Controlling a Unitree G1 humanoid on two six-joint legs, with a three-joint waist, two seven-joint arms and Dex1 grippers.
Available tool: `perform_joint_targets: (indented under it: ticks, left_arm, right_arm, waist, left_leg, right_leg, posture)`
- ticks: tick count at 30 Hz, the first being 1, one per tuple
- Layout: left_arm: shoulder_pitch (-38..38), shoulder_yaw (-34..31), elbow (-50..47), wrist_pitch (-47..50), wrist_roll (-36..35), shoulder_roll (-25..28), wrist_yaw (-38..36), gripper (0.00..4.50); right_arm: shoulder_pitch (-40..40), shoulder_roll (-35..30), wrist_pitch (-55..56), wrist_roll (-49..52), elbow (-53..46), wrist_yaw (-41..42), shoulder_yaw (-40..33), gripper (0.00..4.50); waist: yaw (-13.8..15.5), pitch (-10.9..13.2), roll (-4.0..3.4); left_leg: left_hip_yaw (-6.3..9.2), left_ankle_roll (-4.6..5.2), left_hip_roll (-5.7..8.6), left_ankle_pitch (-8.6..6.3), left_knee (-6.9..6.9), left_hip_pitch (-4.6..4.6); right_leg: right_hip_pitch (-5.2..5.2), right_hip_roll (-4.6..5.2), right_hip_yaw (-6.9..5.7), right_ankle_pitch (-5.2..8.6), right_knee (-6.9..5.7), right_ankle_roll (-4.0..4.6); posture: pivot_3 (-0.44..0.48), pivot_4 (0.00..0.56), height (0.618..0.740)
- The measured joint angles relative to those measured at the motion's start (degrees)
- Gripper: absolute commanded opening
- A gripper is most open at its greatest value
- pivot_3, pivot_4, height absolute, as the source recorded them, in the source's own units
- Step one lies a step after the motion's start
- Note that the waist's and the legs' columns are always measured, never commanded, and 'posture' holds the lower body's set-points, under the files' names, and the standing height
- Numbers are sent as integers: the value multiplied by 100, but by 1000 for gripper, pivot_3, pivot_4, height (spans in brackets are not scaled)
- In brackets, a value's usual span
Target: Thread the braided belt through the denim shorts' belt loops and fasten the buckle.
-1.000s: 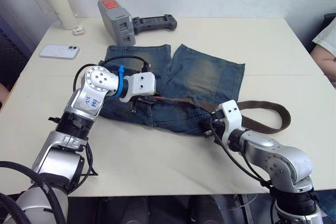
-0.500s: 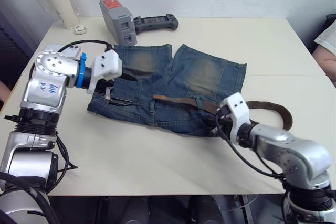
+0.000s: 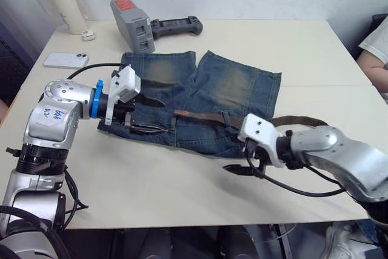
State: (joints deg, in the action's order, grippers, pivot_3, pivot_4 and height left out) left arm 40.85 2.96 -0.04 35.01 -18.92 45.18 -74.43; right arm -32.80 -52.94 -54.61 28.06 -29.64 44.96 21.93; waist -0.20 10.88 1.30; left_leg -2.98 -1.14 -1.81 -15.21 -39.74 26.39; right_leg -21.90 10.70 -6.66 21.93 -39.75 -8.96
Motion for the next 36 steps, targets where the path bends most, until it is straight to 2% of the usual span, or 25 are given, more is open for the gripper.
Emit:
perform_joint_targets:
  ticks: [4, 7, 8, 10, 13, 15, 16, 18, 21, 24, 32, 33, 36]
  left_arm:
    - [-175, -28, -325, 307, -213, 51, 128, 4500]
    - [-302, -68, -485, 394, -318, 122, 199, 4500]
    - [-344, -68, -520, 415, -339, 124, 226, 4500]
    - [-363, -68, -601, 444, -371, 123, 268, 4500]
    - [-363, -68, -628, 446, -418, 123, 330, 4500]
    - [-364, -67, -627, 447, -434, 123, 358, 4500]
    - [-364, -66, -625, 447, -441, 122, 363, 4500]
    - [-361, -56, -626, 445, -462, 111, 362, 4500]
    - [-363, -31, -596, 431, -464, 115, 355, 4500]
    - [-359, 46, -585, 393, -463, 93, 349, 4500]
    - [-346, 269, -581, 374, -470, -88, 314, 4500]
    - [-310, 304, -580, 369, -476, -185, 313, 4500]
    - [-288, 416, -581, 368, -492, -280, 308, 4500]
  right_arm:
    - [-206, 479, 393, -584, 611, 98, 474, 4465]
    - [-328, 745, 604, -861, 1066, 156, 540, 4465]
    - [-353, 776, 669, -931, 1191, 187, 539, 4239]
    - [-373, 802, 735, -1047, 1320, 225, 523, 3660]
    - [-354, 735, 877, -1199, 1419, 364, 446, 2077]
    - [-261, 574, 1083, -1281, 1390, 544, 442, 1205]
    - [-213, 479, 1223, -1345, 1377, 637, 440, 566]
    - [-85, 146, 1608, -1502, 1300, 846, 426, 101]
    - [272, -676, 2378, -1758, 1328, 1269, 204, 101]
    - [557, -1140, 3346, -2065, 1779, 1550, -96, 101]
    - [684, -1224, 5734, -2791, 3337, 1546, -435, 101]
    - [600, -1220, 6268, -2964, 3761, 1518, -445, 101]
    - [537, -1222, 6874, -3151, 4270, 1491, -523, 101]
  waist:
    - [1, 0, 0]
    - [3, 0, 0]
    - [4, 0, 0]
    - [4, 0, 0]
    - [26, -1, 1]
    - [38, -1, 2]
    - [37, -1, 2]
    - [52, -1, 2]
    - [128, -1, 2]
    - [136, -1, 2]
    - [121, -1, 2]
    - [127, -1, 2]
    - [133, -1, 2]
  left_leg:
    - [2, -2, 0, 1, -2, -1]
    - [2, -2, 0, 1, -2, -5]
    - [3, -2, 0, 1, -3, -8]
    - [3, -2, 0, 1, -7, -8]
    - [5, -3, 1, -1, -10, -11]
    - [6, -4, 2, -4, -13, -10]
    - [5, -3, 2, -4, -14, -10]
    - [5, -3, 3, -4, -14, -8]
    - [1, 1, 5, -12, -18, -7]
    - [-1, 2, 3, -14, -21, -9]
    - [-1, 1, 2, -13, -25, -9]
    - [-1, 1, 2, -13, -29, -8]
    - [1, 1, 2, -14, -29, -8]
  right_leg:
    - [3, 0, -2, 0, -1, 0]
    - [7, 0, -3, 0, -1, 0]
    - [10, 0, -3, 0, -1, 0]
    - [13, 0, -3, 0, -2, 0]
    - [22, 1, -5, 0, 0, 0]
    - [24, 1, -5, 0, 3, 0]
    - [24, 1, -5, 0, 3, 0]
    - [24, 2, -5, 0, 3, 0]
    - [24, 3, -4, 0, 13, -1]
    - [26, 3, -3, 0, 12, -1]
    - [27, 3, -3, 0, 9, -1]
    - [29, 3, -3, 0, 10, -1]
    - [31, 3, -4, 0, 10, -1]
  posture:
    - [0, 150, 664]
    - [0, 150, 664]
    - [0, 150, 664]
    - [0, 150, 664]
    - [0, 150, 664]
    - [0, 150, 664]
    - [0, 150, 664]
    - [0, 150, 664]
    - [0, 150, 664]
    - [0, 150, 664]
    - [0, 150, 664]
    - [0, 150, 664]
    - [0, 150, 664]
